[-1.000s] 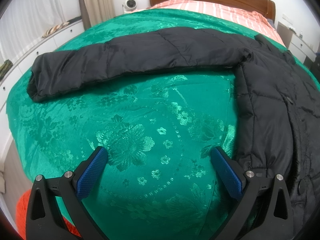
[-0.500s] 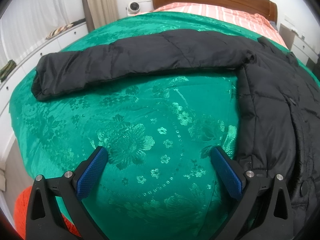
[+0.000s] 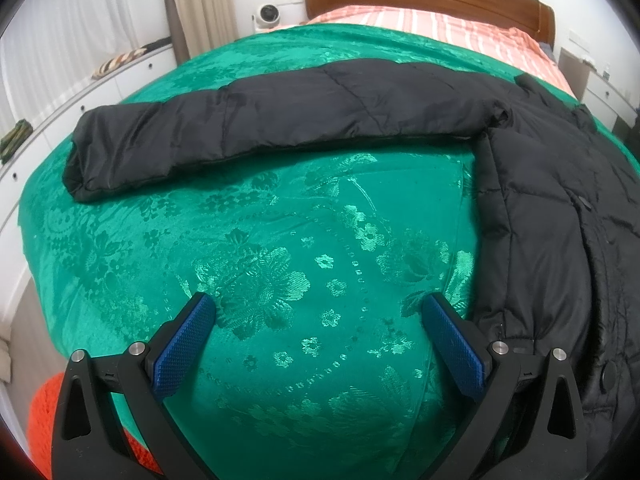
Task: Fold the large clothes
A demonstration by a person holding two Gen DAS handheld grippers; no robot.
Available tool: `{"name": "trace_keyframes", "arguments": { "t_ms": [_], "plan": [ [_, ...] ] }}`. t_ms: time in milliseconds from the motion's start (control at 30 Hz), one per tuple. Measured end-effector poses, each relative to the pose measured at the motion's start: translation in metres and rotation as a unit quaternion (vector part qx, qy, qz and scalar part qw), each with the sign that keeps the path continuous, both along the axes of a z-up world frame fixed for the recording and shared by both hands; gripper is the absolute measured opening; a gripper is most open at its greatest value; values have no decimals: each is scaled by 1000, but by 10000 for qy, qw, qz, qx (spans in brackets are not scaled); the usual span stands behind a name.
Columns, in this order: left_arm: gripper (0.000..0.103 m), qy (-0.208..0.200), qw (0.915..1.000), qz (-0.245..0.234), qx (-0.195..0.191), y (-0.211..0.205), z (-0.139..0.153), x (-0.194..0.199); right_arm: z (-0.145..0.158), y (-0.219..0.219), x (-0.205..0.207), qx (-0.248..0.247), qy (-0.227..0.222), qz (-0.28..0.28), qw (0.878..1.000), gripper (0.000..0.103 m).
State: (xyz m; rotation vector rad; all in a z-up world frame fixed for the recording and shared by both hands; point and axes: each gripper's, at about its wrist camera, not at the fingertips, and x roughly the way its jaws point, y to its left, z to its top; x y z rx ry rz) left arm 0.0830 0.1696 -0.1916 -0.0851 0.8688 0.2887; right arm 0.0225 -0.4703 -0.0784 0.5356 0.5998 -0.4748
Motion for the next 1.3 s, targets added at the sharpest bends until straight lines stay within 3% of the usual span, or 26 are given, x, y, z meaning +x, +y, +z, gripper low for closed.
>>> {"name": "trace_keyframes", "arguments": {
  "t_ms": [133,333,433,567,733,1067,1300],
  "plan": [
    [103,58,10000,-17,-25,0,1,1,65,65,-37,-772,-792,649,9917,95],
    [103,340,9993,-130,-48,2,9,6,102,144,-62,-1309,-1345,1690,9676,99],
    [103,362,9991,-211,-34,1,19,4,98,165,-74,-1125,-1346,1983,9643,99],
    [103,44,9994,-335,-122,-2,43,-1,71,186,-76,-684,-1102,2395,9622,99],
    [103,-405,9973,-433,-439,-7,79,-6,59,217,-83,-767,-824,2867,9514,99],
    [103,-1103,9870,-778,-874,-31,137,-17,79,254,-100,-791,-1460,3375,9265,100],
    [103,-1181,9832,-1190,-728,-60,149,-25,58,248,-88,-564,-1147,3299,9353,100]
  ]
}}
